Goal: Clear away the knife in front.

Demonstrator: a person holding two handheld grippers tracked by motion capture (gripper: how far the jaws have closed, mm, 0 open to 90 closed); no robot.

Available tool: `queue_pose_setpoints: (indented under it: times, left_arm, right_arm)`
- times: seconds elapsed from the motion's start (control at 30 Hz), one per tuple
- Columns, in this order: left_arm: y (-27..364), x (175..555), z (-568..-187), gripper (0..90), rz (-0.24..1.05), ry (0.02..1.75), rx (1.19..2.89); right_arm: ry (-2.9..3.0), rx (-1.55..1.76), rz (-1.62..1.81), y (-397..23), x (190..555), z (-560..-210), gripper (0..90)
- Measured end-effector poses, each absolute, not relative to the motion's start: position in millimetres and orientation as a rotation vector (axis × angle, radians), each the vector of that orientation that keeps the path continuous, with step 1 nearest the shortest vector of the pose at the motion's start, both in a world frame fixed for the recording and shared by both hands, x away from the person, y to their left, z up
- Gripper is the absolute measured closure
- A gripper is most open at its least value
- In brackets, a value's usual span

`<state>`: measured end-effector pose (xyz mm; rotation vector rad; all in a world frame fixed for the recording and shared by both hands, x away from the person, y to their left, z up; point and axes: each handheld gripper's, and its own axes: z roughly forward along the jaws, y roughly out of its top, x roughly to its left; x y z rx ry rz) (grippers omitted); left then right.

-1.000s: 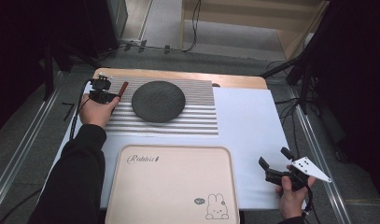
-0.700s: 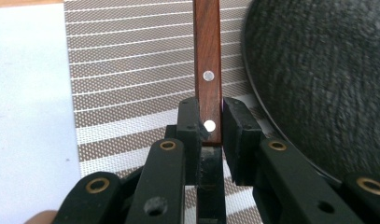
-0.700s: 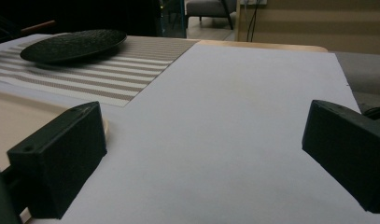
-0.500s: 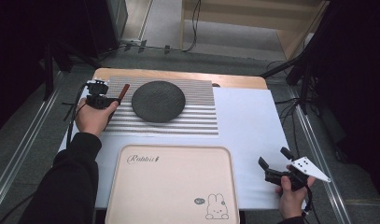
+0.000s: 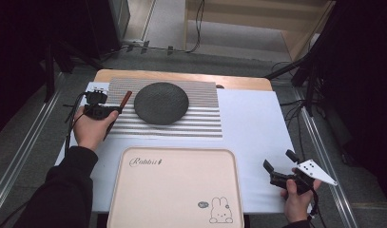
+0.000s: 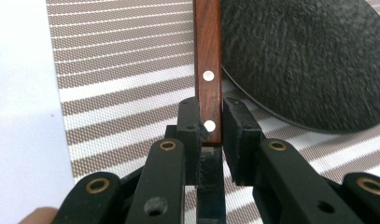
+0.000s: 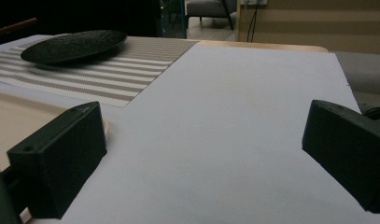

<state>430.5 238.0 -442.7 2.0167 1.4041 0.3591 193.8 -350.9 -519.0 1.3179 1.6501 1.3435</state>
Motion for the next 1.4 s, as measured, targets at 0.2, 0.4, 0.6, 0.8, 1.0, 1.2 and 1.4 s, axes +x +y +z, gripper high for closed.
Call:
queue_pose_setpoints:
  times: [0.2, 0.4, 0.6, 0.8, 1.0, 1.2, 1.4]
  left_arm:
    - [235.0, 416.6, -442.6, 77.4, 0.353, 1.364, 2.036]
    - [231.7, 402.1, -439.6, 77.4, 0.367, 1.323, 2.048]
    - [226.8, 387.8, -438.1, 77.4, 0.378, 1.274, 2.080]
    - [227.3, 374.3, -435.2, 77.4, 0.372, 1.247, 2.056]
    - [225.5, 355.3, -436.7, 77.4, 0.354, 1.216, 2.059]
    - [225.5, 343.8, -436.6, 77.3, 0.350, 1.194, 2.054]
    - [224.9, 325.8, -432.0, 77.4, 0.323, 1.162, 2.050]
  right_arm:
    - [1.651, 1.319, 1.342, -350.8, 193.7, -518.9, 0.0]
    - [1.653, 1.319, 1.341, -350.5, 193.8, -518.9, 0.0]
    - [1.655, 1.313, 1.338, -350.6, 193.8, -518.9, 0.0]
    - [1.655, 1.314, 1.339, -350.7, 193.6, -518.8, 0.0]
    - [1.656, 1.316, 1.340, -350.4, 193.4, -518.8, 0.0]
    - [1.656, 1.317, 1.340, -350.2, 193.7, -518.8, 0.0]
    - [1.654, 1.320, 1.338, -350.4, 193.6, -518.8, 0.0]
